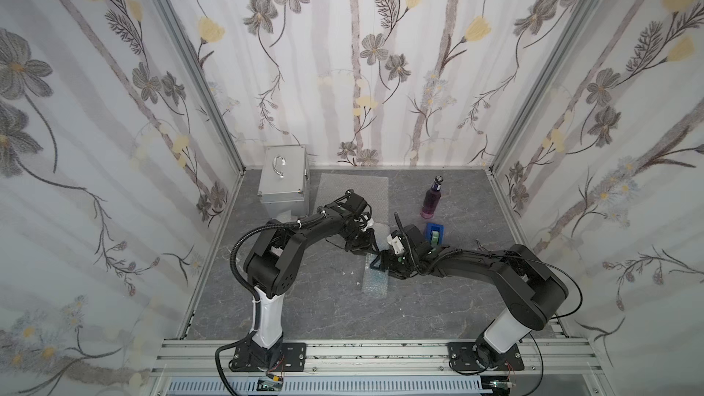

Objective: Wrap wine bottles in bubble wrap
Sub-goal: Wrap the wine bottle in bubble wrap.

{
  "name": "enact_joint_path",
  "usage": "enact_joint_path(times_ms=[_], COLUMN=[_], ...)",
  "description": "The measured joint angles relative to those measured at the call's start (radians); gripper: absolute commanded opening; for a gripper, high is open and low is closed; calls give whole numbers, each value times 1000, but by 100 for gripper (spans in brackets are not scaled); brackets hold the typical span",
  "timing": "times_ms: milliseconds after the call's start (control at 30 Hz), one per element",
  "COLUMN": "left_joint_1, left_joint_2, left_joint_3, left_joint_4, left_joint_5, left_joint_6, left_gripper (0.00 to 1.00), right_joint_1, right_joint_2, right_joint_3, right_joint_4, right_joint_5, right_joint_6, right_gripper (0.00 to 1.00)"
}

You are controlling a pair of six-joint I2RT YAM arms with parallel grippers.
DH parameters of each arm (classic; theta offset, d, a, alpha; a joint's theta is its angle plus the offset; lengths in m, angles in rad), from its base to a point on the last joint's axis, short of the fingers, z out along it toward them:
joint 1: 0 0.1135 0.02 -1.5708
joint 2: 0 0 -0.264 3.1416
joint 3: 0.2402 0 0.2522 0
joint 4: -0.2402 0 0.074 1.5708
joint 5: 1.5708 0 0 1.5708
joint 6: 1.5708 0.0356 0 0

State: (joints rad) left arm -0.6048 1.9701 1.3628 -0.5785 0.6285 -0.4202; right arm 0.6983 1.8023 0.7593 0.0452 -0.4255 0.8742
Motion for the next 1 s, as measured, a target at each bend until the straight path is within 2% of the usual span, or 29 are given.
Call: enact_joint_path(times_ms=[267,433,600,900,1000], left_joint_1=[0,0,-2,-2,-2], left_joint_2=[0,0,1,3,3], left_joint_3=[3,3,4,6,7], left_joint_4=[-1,-1,-1,-2,-1], left_joint_5=[0,-1,-3,-3,-5], left_joint_6=[-6,-8,-10,-10,-10], left_gripper=[28,28,28,29,36], right_joint_1=[0,35,101,114,105], right_joint_2=[-179,-262,-212,-52,-53], right_joint_3=[5,35,92,125,104], right_joint_4=[-157,-225,-220,-151,-118], right_joint_5=[91,131,137,101,88], right_joint_6=[-3,24,71,93,96], right_gripper=[65,52,41,40,40])
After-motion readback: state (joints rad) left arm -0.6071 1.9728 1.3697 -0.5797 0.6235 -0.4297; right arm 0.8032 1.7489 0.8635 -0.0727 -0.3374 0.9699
